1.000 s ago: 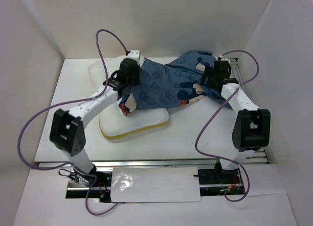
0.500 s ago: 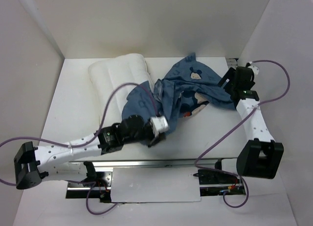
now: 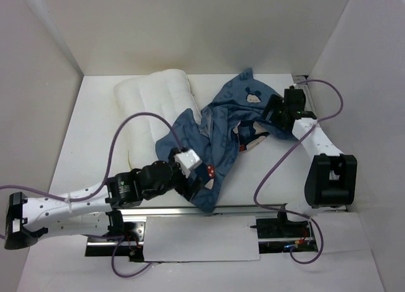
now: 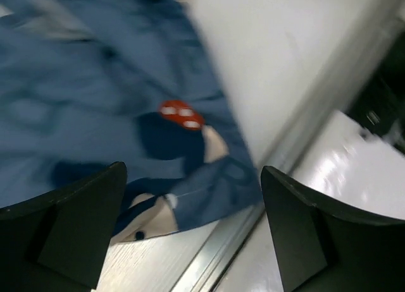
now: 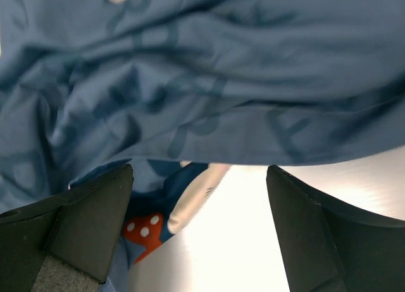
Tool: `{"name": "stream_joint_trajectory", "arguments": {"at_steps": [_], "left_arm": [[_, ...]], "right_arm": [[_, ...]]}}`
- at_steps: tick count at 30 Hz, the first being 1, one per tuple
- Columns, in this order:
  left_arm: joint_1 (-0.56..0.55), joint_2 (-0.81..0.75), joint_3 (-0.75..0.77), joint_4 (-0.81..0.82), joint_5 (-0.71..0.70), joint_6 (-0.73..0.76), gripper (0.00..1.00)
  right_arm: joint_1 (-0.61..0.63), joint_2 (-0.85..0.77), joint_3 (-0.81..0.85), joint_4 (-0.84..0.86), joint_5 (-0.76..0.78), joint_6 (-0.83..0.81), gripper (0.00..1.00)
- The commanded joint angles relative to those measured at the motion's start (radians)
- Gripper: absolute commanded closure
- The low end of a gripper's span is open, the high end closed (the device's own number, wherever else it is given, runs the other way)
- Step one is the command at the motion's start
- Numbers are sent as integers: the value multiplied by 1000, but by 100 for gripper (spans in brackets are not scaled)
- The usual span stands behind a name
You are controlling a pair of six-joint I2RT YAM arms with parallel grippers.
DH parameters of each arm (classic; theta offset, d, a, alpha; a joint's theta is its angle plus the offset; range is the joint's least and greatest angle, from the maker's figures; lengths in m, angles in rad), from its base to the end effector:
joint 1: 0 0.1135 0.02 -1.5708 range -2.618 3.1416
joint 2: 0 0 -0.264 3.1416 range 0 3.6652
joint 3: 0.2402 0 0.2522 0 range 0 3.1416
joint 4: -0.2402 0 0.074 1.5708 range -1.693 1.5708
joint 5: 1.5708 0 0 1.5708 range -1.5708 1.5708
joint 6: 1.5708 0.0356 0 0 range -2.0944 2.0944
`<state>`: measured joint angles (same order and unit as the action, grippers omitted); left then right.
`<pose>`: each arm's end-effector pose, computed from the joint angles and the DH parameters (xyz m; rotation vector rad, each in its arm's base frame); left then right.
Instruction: Put the pillow into the pillowcase
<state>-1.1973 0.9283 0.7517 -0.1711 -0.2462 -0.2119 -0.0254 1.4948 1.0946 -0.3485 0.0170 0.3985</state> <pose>0.0867 -0.1975 0.3039 0.7796 1.8126 -0.7076 0.3291 -0.0090 0.2620 0.4976 2.2715 0.1686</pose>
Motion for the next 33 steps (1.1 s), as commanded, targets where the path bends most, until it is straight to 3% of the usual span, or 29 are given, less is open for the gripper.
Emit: {"name": "stream_joint_trajectory", "arguments": {"at_steps": [1,3,4,5,8,12,15,17,19,20,21,22,23,25,29,33], "left_arm": [[124,26,107,-103,-425,-193,0],[259,104,210,-189,-362,-294,0],[407,128,230,-226,-316,-317,0],[480,153,239,-226,-207,-332,0],[673,234,239,-161,-58,-333,0],[729,319,219,-67,33,-287,0],[729,363,219,-18,102,-267,6],[720,378,219,-5,117,-257,19],[720,405,210,4,136,-257,31],[720,405,210,4,154,-257,43],[720,418,210,13,166,-248,52],[720,428,210,13,177,-248,67],[720,428,210,13,188,-248,100],[720,414,192,25,177,-248,100],[751,366,192,42,131,-268,100],[817,356,215,33,133,-268,100]], "right_arm": [[62,8,37,28,-29,-23,7],[119,45,69,37,-29,-32,7],[139,57,70,37,-29,-32,7],[157,79,80,49,-29,-32,7],[208,117,99,75,-55,-32,7],[255,194,113,85,-89,-32,8],[280,219,123,97,-89,-32,15],[280,232,123,86,-77,-21,23],[280,232,123,56,-37,-12,44],[280,232,123,43,-23,-3,54],[280,198,85,43,1,-3,73],[280,176,67,43,15,8,82],[280,153,48,28,33,20,88],[289,67,-13,-22,93,65,100],[300,-131,-162,-167,237,186,100],[300,-347,-317,-395,278,354,100]]}}
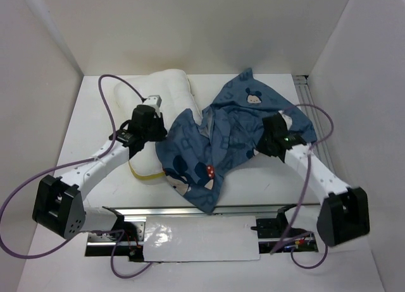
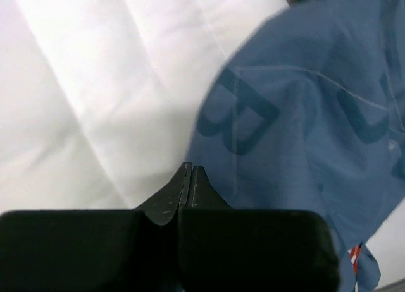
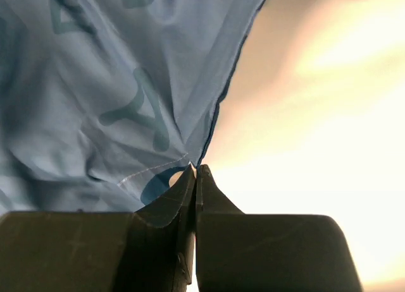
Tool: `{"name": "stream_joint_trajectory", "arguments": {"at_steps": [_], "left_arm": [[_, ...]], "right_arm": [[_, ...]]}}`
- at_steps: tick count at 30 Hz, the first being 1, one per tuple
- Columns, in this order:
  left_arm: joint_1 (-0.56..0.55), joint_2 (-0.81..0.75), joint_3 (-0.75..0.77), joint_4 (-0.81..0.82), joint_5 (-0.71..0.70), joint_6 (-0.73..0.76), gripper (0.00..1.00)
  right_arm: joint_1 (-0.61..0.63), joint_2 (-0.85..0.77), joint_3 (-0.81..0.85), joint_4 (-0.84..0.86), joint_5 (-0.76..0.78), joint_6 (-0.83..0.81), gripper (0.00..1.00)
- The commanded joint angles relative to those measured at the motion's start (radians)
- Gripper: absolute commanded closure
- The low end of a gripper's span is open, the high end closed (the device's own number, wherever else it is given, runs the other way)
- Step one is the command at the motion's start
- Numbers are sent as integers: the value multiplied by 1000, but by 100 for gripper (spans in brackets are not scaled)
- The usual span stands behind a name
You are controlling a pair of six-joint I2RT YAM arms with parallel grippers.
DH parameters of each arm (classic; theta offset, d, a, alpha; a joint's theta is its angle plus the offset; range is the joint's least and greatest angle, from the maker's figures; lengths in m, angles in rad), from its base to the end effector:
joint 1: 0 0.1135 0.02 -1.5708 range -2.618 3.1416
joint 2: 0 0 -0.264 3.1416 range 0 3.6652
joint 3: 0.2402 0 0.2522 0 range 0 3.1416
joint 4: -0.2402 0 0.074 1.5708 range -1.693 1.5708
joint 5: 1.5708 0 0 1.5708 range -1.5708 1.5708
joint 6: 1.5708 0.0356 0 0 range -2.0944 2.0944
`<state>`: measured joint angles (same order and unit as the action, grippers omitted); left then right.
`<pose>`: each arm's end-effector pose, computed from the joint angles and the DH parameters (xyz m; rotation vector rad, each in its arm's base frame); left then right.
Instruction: Put the pillow into the pillowcase
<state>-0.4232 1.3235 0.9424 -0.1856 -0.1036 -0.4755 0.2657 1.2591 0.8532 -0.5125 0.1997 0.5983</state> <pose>0.2727 -0.1188 0.2753 -0.1180 2.1597 -0.4146 0.2468 0.0599 0.2367 0.4907 2.4185 0.1249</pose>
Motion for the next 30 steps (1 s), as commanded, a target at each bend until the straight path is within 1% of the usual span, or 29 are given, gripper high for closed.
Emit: {"name": "stream_joint_trajectory", "arguments": {"at_steps": [1,2,4,5,6,7,8,9,10,11,12,13,14,15,16,17,18,19,20,22,23,24,25,26,27,30], "left_arm": [[56,-40,33,48,-10,-5,100],[67,-30,45,48,-10,-5,100],[104,-18,59,38,-10,-5,100],[113,-6,70,23,-1,-14,100],[122,-6,70,23,-1,-14,100],[144,-6,70,38,39,-5,100],[153,-6,70,38,57,6,100],[153,-6,70,38,74,6,100],[165,-6,70,23,102,30,100],[166,-15,70,23,102,31,94],[166,-15,70,14,113,44,81],[152,-30,70,14,113,54,64],[152,-52,58,14,96,54,31],[141,-52,49,14,87,54,1],[141,-64,39,3,64,35,0],[141,-64,29,-11,38,12,0],[141,-50,29,-37,7,-14,0],[167,-40,29,-113,-58,-79,0],[181,-29,29,-159,-92,-118,0],[227,-18,18,-219,-126,-156,0],[247,-30,0,-219,-127,-169,0],[267,-41,-45,-195,-92,-158,0],[303,-52,-66,-174,-24,-149,0],[317,-61,-86,-151,2,-140,0],[317,-61,-118,-122,21,-140,0],[330,-14,-137,-110,50,-130,0]], "right_arm": [[21,-195,-103,-280,78,222,100],[21,-235,-147,-361,64,250,100],[30,-343,-178,-417,31,306,100],[30,-366,-178,-460,15,323,100],[47,-385,-178,-460,4,324,100],[47,-394,-158,-478,4,369,99],[58,-394,-140,-491,4,370,76],[58,-371,-106,-491,4,354,62],[58,-330,-86,-501,45,339,52],[67,-305,-48,-479,61,315,41],[67,-276,-19,-468,88,290,23],[67,-242,15,-468,118,250,17],[79,-171,83,-440,154,215,10],[90,-133,116,-429,171,187,6],[90,-98,141,-411,187,128,3],[101,-34,161,-355,187,94,2],[101,-5,193,-327,187,72,2],[101,44,204,-298,152,43,2],[101,66,204,-266,127,31,2],[113,104,213,-170,83,-1,2],[113,138,213,-140,54,-12,2],[113,157,213,-88,53,-23,2],[124,177,213,-71,53,-32,2],[124,222,224,-61,53,-44,2],[124,246,237,-61,63,-54,2],[124,310,291,-61,85,-71,1]]}}
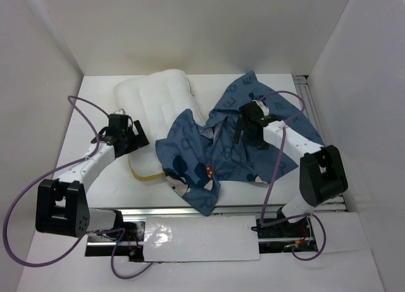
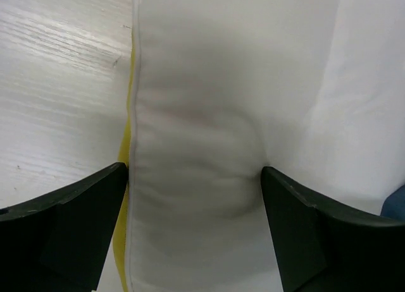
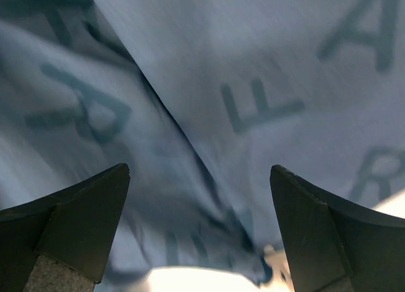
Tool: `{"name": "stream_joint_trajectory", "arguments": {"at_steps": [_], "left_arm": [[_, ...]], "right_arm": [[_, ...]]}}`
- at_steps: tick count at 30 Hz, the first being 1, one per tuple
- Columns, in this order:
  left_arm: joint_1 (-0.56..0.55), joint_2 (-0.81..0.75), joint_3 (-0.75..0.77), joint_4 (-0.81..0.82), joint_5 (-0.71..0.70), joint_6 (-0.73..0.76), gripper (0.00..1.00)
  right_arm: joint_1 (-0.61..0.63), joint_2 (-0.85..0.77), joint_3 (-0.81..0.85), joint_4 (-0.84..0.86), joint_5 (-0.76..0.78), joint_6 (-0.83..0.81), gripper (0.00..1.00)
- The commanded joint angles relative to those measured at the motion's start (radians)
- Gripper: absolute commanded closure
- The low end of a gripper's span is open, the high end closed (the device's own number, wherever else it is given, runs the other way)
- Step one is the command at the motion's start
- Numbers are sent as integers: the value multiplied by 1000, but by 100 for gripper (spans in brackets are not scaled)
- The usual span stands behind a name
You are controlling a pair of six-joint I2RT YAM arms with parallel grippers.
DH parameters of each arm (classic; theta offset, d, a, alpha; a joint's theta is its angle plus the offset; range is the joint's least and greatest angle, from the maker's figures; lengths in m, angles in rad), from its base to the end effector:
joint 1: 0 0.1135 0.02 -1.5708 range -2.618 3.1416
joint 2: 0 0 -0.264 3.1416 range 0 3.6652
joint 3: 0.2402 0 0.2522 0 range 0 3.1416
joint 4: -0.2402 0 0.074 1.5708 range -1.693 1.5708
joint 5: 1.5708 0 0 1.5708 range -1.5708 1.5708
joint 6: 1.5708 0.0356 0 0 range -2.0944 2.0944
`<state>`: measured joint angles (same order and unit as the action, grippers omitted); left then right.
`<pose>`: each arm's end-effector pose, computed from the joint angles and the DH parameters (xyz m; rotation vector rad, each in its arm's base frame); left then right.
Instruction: Put the pillow into the pillowcase
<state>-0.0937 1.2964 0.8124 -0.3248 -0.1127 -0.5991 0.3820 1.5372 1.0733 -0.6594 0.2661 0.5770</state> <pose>0.2679 -0.0212 0.2276 -0.6475 2.2923 -0.1975 0.2855 0.1046 0.2237 0.3351 2.6046 -0.0361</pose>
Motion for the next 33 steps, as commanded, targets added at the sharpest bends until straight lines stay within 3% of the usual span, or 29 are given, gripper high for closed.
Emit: {"name": "stream_joint_trajectory", "arguments": {"at_steps": [1,3,4,5,6,8,9,12,14,15,18,22,24,26,28,29,33], "left_arm": [[-11,27,-7,38,68,4,0],[-11,56,-19,52,97,4,14],[-11,84,-31,62,110,4,34],[-2,95,-32,85,119,4,59],[-1,95,-41,86,119,4,100],[26,95,-41,86,61,-19,100],[53,74,-27,28,-65,-28,100],[141,18,66,-90,-255,-34,100],[182,8,105,-123,-283,-45,100],[251,7,169,-205,-321,-112,100],[371,26,253,-269,-341,-131,100],[440,61,419,-376,-407,-218,100],[469,73,482,-452,-407,-249,92],[511,73,568,-490,-407,-261,68],[522,73,603,-499,-407,-261,38],[522,60,614,-499,-394,-231,0],[522,-12,610,-399,-273,-176,0]], "right_arm": [[17,32,71,86,19,-49,1],[17,44,60,99,19,-49,1],[17,44,42,109,19,-49,1],[17,44,33,121,19,-49,1],[8,44,24,121,10,-39,1],[-2,44,-1,130,10,-39,1],[-15,44,-10,130,10,-39,1],[-52,44,-52,156,-2,-39,1],[-81,44,-78,165,-13,-39,1],[-90,44,-78,165,-22,-39,1],[-133,44,-121,193,-22,-39,1],[-196,86,-139,202,-50,-28,1],[-215,96,-127,202,-50,-28,1],[-215,86,-118,202,-50,-57,1],[-201,63,-96,228,-71,-122,1],[-201,37,-87,247,-103,-143,1],[-160,-23,9,277,-229,-241,1]]}}
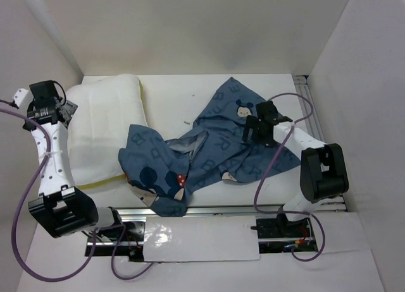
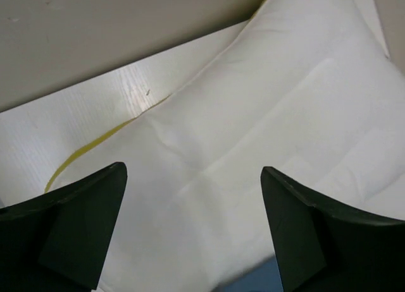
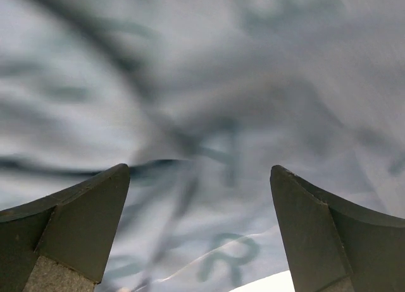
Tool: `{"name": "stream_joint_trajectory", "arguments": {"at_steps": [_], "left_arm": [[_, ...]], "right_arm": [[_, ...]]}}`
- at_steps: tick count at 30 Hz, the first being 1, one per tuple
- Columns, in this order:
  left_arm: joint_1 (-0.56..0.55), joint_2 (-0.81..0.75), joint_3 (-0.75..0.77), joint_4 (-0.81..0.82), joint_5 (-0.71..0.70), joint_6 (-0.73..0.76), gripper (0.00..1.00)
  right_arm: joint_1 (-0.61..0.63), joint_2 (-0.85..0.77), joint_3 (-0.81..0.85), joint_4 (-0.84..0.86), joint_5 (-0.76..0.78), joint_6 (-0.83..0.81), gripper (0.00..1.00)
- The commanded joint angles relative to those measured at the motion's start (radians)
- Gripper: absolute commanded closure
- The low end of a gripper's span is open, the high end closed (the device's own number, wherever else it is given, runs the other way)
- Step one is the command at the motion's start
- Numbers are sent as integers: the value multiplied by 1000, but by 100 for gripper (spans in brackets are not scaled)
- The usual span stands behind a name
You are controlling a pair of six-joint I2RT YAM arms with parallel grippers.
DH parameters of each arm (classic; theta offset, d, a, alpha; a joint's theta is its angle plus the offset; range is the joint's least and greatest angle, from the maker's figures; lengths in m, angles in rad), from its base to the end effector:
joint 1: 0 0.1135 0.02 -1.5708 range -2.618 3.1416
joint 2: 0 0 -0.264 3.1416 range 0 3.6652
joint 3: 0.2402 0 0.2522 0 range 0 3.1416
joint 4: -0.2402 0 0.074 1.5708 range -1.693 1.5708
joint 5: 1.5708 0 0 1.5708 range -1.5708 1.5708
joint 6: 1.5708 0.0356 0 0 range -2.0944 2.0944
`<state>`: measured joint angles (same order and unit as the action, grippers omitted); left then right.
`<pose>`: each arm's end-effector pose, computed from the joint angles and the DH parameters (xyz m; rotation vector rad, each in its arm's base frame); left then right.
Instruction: Put the pillow into the pillowcase
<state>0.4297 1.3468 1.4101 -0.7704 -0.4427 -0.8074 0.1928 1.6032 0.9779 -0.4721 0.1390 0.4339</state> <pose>0.2507 0.1317 0.3773 -1.4630 1.6617 0.2962 0.3073 0.0550 0.1854 0.3628 2.6249 0.0215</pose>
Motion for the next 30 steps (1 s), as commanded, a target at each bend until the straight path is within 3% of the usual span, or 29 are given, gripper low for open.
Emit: {"name": "stream_joint_trajectory", "arguments": {"at_steps": [1,3,6,9,10,11,12,14,18,22,27,30], "left_arm": [[-11,-77,3,72,90,45,0],[-32,-109,-19,140,145,101,0],[-71,-124,-45,189,229,177,0],[-208,-161,-115,270,358,264,0],[-251,-161,-128,305,392,278,0],[-354,-161,-137,306,412,289,0],[-408,-152,-149,316,386,300,0],[-548,-124,-149,316,311,310,0],[-669,-80,-184,278,225,298,0],[-678,-55,-195,200,96,208,0],[-635,23,-186,143,-10,154,0],[-590,67,-177,158,2,154,0]], "right_arm": [[42,-89,123,102,-136,-115,1],[52,-98,178,111,-202,-153,1],[62,-77,244,112,-182,-153,1],[62,12,310,138,-138,-188,1],[62,55,400,138,-138,-204,1],[62,105,462,115,-138,-234,1],[62,218,607,52,-128,-245,1],[73,334,746,-3,-108,-270,1],[96,639,1020,-74,-43,-258,1],[117,812,1214,-123,-19,-239,1],[140,867,1200,-54,48,-230,1],[140,867,1151,-17,91,-207,5]]}}
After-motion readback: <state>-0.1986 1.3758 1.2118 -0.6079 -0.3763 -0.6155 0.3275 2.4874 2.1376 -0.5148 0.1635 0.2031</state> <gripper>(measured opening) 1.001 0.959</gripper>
